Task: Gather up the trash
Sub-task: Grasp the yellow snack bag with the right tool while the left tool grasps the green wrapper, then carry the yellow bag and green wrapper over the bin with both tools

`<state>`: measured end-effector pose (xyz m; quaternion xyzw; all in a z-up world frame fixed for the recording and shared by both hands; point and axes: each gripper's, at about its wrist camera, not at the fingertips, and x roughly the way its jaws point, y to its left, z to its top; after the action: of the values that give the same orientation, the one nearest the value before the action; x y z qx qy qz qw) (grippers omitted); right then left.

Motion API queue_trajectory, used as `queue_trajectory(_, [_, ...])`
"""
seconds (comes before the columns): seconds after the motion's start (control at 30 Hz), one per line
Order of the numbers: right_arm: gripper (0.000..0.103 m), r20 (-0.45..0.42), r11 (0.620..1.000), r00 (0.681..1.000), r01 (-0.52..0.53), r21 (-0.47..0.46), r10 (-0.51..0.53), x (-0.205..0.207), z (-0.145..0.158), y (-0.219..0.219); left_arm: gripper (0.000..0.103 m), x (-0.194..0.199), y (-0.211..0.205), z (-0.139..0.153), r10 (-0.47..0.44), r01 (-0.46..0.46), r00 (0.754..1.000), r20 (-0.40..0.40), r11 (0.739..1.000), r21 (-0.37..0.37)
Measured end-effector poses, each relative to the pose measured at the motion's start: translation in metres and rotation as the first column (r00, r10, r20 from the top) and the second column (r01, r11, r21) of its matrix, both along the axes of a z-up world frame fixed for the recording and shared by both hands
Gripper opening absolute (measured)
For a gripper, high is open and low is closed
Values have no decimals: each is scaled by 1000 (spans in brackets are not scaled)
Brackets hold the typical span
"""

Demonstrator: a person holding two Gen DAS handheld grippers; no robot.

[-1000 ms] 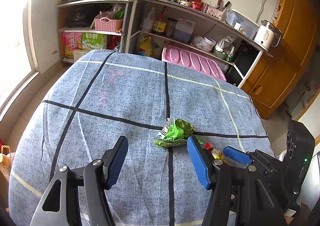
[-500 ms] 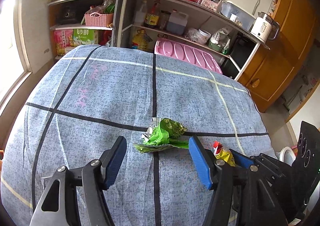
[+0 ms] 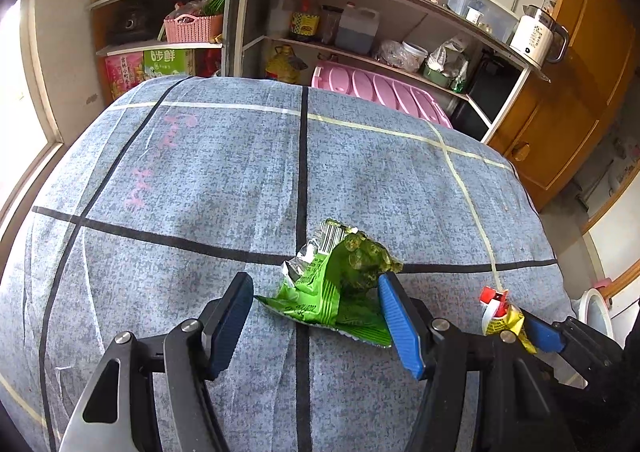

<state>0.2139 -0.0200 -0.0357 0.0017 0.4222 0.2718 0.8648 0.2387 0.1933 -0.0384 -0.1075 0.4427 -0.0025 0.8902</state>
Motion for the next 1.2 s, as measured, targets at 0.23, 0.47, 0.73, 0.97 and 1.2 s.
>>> queue_trajectory(0.23, [38, 1, 1000, 1000, 13, 26, -13, -1, 1, -6, 59, 1, -2, 1, 13, -13, 1000, 19, 1000, 6])
queue_trajectory(0.47, [38, -1, 999, 1000, 23, 34, -23, 0, 1, -9, 42, 0, -6, 6, 3, -4, 1000, 28, 999, 33])
queue_trajectory(0.73, [38, 6, 998, 999, 42, 47, -42, -2, 3, -16, 36, -7, -13, 10, -10, 9, 999, 35, 1000, 30])
queue_trajectory(0.97, [38, 20, 996, 998, 51, 70, -52, -7, 10, -24, 36, -17, -24, 23, -34, 32, 997, 69, 999, 35])
queue_trajectory(1.2, [38, 40, 992, 995, 90, 89, -94, -18, 23, -45, 36, -35, -55, 45, -97, 91, 989, 109, 994, 58])
